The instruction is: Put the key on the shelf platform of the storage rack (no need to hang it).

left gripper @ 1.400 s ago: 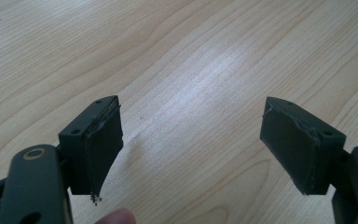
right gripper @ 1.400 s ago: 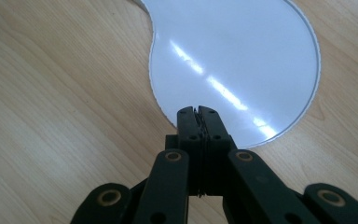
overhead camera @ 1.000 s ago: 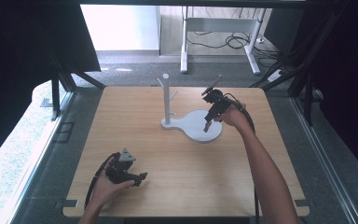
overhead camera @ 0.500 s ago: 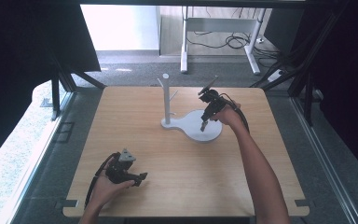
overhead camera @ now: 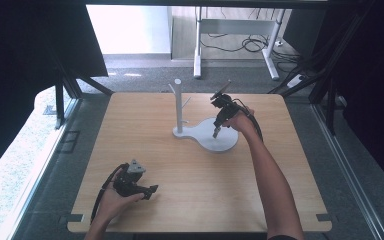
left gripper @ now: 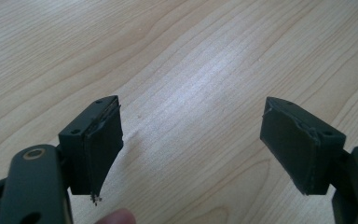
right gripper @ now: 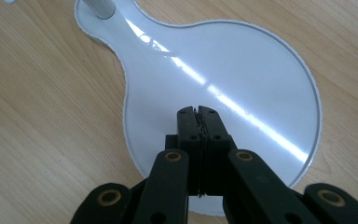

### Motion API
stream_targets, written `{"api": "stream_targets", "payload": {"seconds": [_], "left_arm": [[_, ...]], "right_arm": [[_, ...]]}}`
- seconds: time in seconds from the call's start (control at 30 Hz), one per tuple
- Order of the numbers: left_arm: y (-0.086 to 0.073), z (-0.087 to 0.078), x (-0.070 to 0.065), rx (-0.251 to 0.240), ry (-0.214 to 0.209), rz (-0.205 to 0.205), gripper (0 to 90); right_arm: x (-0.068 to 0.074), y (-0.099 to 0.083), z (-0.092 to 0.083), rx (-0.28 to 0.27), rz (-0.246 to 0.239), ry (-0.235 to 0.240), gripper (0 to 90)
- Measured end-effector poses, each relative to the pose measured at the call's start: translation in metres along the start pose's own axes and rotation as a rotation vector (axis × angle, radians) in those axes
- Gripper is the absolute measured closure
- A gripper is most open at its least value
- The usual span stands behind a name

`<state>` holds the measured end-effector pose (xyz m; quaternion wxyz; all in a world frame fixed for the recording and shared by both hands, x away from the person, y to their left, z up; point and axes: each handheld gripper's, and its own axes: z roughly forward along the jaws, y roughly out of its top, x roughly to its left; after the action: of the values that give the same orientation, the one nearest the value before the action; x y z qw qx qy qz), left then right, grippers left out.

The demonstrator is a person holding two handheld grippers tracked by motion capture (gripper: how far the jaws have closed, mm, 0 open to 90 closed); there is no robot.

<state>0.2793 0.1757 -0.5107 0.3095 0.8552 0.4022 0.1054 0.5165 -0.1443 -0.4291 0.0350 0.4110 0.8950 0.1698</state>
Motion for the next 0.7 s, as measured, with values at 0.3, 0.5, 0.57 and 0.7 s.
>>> {"api": "stream_targets", "payload": {"seconds": [0.3, 0.5, 0.57, 0.7], "left_arm": [[0.0, 0.001, 0.0, 0.003, -0.002, 0.008, 21.3], [0.0, 0.002, -0.001, 0.005, -0.002, 0.01, 21.3], [0.0, 0.002, -0.001, 0.007, -0.002, 0.011, 21.3], [0.0, 0.004, -0.002, 0.01, -0.004, 0.009, 21.3]], "right_arm": [[-0.004, -0.001, 0.013, 0.002, 0.026, -0.011, 89.1], [-0.008, -0.002, 0.02, -0.006, 0.037, -0.015, 89.1], [-0.009, -0.003, 0.023, -0.006, 0.044, -0.013, 89.0], [-0.011, -0.005, 0.028, -0.002, 0.051, -0.019, 88.8]]}}
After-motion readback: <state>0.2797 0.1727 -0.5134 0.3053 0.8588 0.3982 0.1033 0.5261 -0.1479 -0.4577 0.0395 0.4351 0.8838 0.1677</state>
